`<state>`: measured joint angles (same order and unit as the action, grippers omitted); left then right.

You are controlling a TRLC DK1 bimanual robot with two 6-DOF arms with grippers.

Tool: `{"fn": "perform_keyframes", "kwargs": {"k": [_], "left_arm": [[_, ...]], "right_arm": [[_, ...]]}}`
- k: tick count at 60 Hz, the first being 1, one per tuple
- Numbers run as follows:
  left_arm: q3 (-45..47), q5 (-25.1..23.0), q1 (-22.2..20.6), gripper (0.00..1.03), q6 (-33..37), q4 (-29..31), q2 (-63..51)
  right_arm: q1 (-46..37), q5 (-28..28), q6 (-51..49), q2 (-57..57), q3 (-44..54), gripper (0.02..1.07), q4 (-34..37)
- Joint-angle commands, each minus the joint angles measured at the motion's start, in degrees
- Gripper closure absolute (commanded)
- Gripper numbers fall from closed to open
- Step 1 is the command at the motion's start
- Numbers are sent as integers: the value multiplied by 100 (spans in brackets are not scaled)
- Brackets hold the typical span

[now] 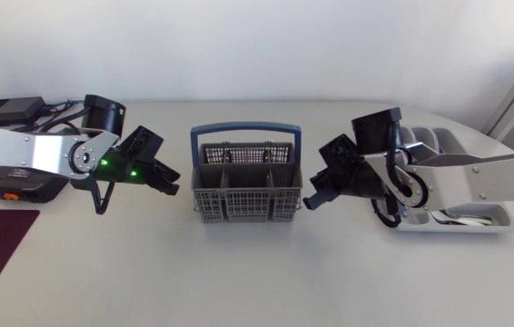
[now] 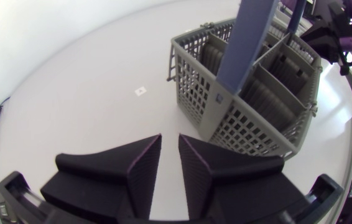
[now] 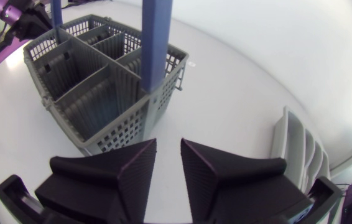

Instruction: Unload the cutlery basket into the drawer organizer.

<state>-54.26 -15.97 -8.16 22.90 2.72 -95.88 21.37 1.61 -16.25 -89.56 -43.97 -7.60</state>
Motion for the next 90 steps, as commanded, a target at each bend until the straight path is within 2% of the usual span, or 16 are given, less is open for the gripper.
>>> {"fn": "perform_keyframes", "kwargs": {"k": [1, 6, 11, 14, 21, 28, 39, 44, 55, 65, 75, 90], "left_arm": [[223, -73, 140, 60, 40, 9, 315], [320, -73, 236, 43, 57, 18, 508], [469, -73, 307, 17, 66, 18, 798], [548, -73, 333, 5, 66, 9, 992], [785, -64, 377, 5, 75, -44, 1493], [996, -56, 394, 5, 75, -105, 1923], [1111, 234, 570, 5, 66, 0, 2266], [1137, 252, 614, 5, 48, 220, 2451], [1612, 261, 711, 5, -75, 176, 3576], [1787, 270, 843, 5, -92, 159, 3919], [2042, 234, 1150, 5, -409, -96, 4481], [2728, 234, 1168, 5, -409, -465, 5747]], "right_arm": [[-133, -55, 69, 307, 195, 45, -49], [-264, -55, 61, 554, 310, 32, -40], [-379, -73, 43, 826, 415, 21, -23], [-431, -108, 25, 1002, 494, 17, -14], [-634, -169, -45, 1476, 705, 7, 21], [-862, -213, -124, 1977, 872, 7, 65], [-1293, -222, -256, 2557, 1074, 7, 153], [-1495, -222, -326, 2742, 1189, 7, 153], [-1899, -187, -476, 3366, 1514, 7, 171], [-2145, -117, -528, 3762, 1593, 7, 338], [-2321, -38, -572, 4175, 1769, 7, 452], [-2374, -38, -625, 4983, 2041, 7, 707]]}}
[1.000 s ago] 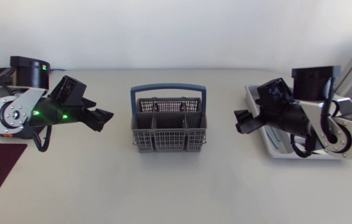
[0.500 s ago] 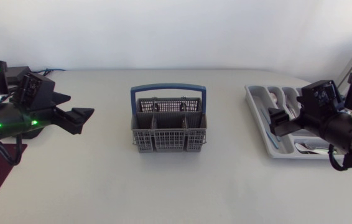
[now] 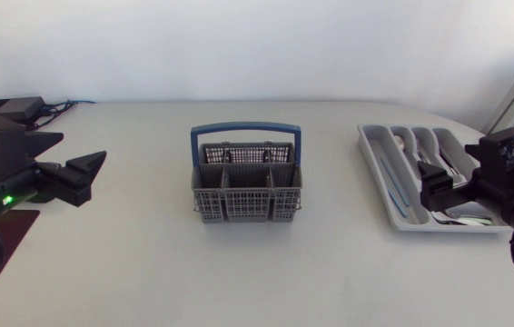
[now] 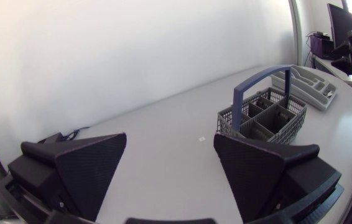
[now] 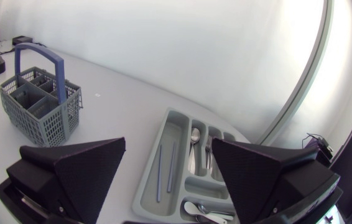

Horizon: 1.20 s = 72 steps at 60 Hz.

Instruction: Unload the cutlery basket into the drawer organizer.

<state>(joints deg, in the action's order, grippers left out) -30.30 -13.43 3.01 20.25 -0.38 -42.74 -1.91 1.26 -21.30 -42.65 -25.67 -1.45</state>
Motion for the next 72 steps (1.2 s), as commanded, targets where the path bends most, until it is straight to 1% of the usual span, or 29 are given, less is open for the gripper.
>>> {"fn": "perform_keyframes", "kwargs": {"k": [1, 8, 14, 23, 72], "left_arm": [[394, -19, 60, 5, -162, -199, 565], [693, -19, 69, 5, -285, -357, 1180], [877, -14, 172, 5, -379, -452, 1429], [1200, 190, 101, 5, -626, -378, 1856], [3028, 1342, -300, 6, -2023, 38, 4271]], "right_arm": [[-46, -3, -120, 328, 229, 7, 93], [-55, -3, -129, 706, 379, 7, 233], [-55, -11, -129, 978, 493, 7, 312], [-71, -12, -121, 1419, 649, 7, 426], [151, -108, 1789, 3834, 2277, 7, 188]]}}
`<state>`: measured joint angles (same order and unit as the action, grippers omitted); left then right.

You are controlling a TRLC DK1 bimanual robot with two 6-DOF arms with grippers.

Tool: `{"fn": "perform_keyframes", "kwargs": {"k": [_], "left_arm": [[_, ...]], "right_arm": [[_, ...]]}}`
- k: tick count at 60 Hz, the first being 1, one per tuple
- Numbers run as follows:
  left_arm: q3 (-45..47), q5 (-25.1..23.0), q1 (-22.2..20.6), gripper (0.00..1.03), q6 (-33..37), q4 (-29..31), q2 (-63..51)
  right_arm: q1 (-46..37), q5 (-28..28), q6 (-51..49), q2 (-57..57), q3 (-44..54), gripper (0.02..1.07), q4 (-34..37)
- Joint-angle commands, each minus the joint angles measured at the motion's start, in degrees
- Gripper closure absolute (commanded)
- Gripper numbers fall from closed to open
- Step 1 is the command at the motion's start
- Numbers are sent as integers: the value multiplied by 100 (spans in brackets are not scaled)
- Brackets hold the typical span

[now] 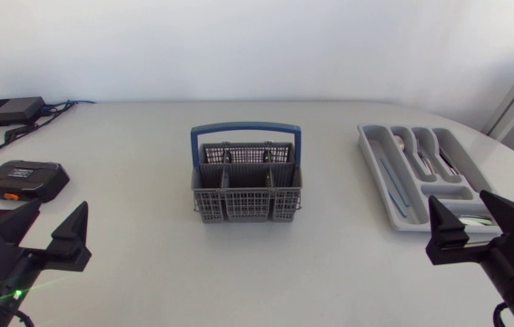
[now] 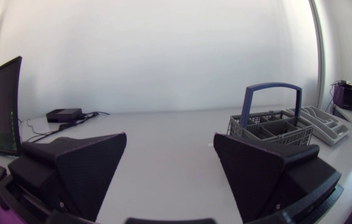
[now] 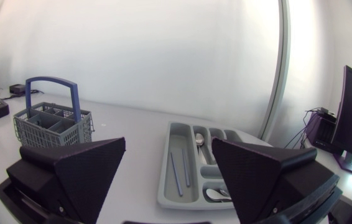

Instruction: Unload the cutlery basket into the drawer organizer.

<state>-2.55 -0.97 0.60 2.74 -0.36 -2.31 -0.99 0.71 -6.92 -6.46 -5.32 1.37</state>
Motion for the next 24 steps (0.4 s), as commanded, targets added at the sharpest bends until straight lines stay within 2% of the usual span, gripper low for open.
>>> {"fn": "perform_keyframes", "kwargs": {"k": [1, 9, 24], "left_arm": [[255, 97, -60, 6, -274, 36, 231], [255, 97, -60, 6, -274, 36, 231], [255, 97, -60, 6, -274, 36, 231]], "right_arm": [[63, -55, 382, 255, 269, 7, -98], [99, -71, 686, 638, 527, 7, -136], [99, -71, 692, 646, 532, 7, -137]]}}
